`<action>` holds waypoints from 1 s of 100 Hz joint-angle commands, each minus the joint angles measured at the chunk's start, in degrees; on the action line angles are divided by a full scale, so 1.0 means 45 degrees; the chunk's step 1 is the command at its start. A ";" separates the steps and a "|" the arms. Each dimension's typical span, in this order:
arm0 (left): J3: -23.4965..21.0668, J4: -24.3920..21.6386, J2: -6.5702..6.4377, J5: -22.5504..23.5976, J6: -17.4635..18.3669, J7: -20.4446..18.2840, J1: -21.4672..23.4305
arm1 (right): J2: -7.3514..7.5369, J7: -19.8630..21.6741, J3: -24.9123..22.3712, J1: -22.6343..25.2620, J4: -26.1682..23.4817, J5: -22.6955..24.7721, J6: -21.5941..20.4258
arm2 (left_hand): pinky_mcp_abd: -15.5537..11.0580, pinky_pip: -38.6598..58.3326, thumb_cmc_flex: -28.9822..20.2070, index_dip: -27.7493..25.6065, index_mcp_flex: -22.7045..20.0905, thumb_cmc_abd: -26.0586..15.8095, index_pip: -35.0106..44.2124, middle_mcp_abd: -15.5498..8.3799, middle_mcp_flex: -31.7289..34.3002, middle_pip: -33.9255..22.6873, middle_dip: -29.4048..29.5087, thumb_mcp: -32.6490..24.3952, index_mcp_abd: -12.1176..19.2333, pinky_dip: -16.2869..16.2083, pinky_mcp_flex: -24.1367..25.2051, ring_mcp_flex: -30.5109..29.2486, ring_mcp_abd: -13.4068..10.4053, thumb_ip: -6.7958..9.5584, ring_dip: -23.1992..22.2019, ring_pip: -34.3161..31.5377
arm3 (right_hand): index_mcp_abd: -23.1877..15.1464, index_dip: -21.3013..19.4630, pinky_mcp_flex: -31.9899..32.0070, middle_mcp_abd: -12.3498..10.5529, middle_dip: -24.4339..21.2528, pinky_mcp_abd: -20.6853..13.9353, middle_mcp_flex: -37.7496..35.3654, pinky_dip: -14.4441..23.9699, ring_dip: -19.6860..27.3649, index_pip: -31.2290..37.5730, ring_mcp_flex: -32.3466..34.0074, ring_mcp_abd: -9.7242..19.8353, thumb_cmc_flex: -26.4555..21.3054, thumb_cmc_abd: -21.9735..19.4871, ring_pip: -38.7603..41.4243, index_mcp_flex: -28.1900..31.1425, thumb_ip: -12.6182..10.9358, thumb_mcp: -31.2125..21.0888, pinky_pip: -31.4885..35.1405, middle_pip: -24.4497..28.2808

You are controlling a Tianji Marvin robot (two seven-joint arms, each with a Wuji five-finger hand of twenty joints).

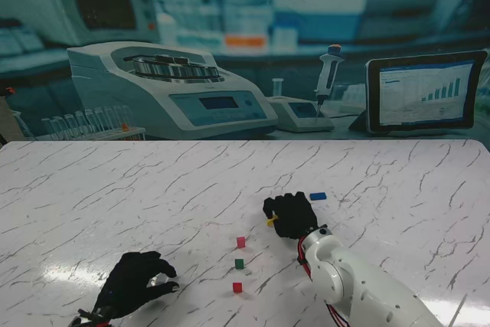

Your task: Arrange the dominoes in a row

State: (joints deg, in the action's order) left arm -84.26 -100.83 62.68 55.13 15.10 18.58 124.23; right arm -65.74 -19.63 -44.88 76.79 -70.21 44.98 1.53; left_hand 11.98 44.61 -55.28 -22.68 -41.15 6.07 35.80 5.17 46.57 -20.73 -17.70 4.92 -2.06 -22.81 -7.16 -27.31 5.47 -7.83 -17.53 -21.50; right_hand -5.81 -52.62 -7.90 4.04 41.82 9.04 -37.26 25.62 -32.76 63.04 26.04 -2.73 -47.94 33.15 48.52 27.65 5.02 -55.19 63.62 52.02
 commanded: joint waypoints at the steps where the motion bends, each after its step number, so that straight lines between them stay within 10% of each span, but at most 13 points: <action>1: 0.0030 0.0017 0.0058 -0.0057 0.0216 -0.0155 0.0074 | 0.0005 0.0143 0.0050 0.0224 0.0004 -0.0004 -0.0065 | 0.0193 0.0414 -0.0265 0.0068 -0.0195 0.0002 0.0160 -0.0236 0.0247 -0.0185 -0.0230 0.0245 0.0429 -0.0210 0.0047 -0.0415 -0.0247 -0.0257 -0.0156 -0.0229 | -0.0311 0.0117 0.0163 0.0118 -0.0145 0.0500 -0.0124 -0.0066 -0.0199 -0.0143 0.0295 -0.0418 -0.0274 0.0145 0.0010 -0.0404 0.0239 -0.0134 -0.0051 -0.0113; 100: 0.0031 0.0063 0.0058 -0.0003 0.0221 -0.0067 0.0066 | 0.0275 0.1310 -0.0104 0.0350 -0.0532 0.0166 0.0119 | 0.0126 0.0435 -0.0286 0.0090 -0.0155 0.0225 0.0277 -0.0285 0.0264 -0.0221 -0.0253 0.0222 0.0538 -0.0217 -0.0004 -0.0437 -0.0292 -0.0239 -0.0158 -0.0244 | 0.0275 0.2119 0.0380 0.0311 -0.0445 0.0560 -0.0323 0.0006 -0.0305 -0.2071 0.0160 -0.0544 0.0690 -0.0460 -0.0242 0.1058 -0.0290 0.0801 -0.0472 -0.0543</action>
State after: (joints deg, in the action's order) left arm -84.24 -100.68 62.68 55.18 15.02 18.68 124.17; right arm -64.56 -14.34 -45.97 77.63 -73.35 45.61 1.68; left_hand 11.99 44.65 -55.28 -22.68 -41.16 6.07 36.29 5.15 46.71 -20.77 -17.72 4.92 -1.47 -22.82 -7.17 -27.97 5.47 -7.83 -17.55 -22.04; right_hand -4.24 -43.55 -6.93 5.27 40.53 9.04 -37.27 25.59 -33.71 52.13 24.64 -2.70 -46.13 32.18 46.34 30.10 5.02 -52.24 62.08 49.99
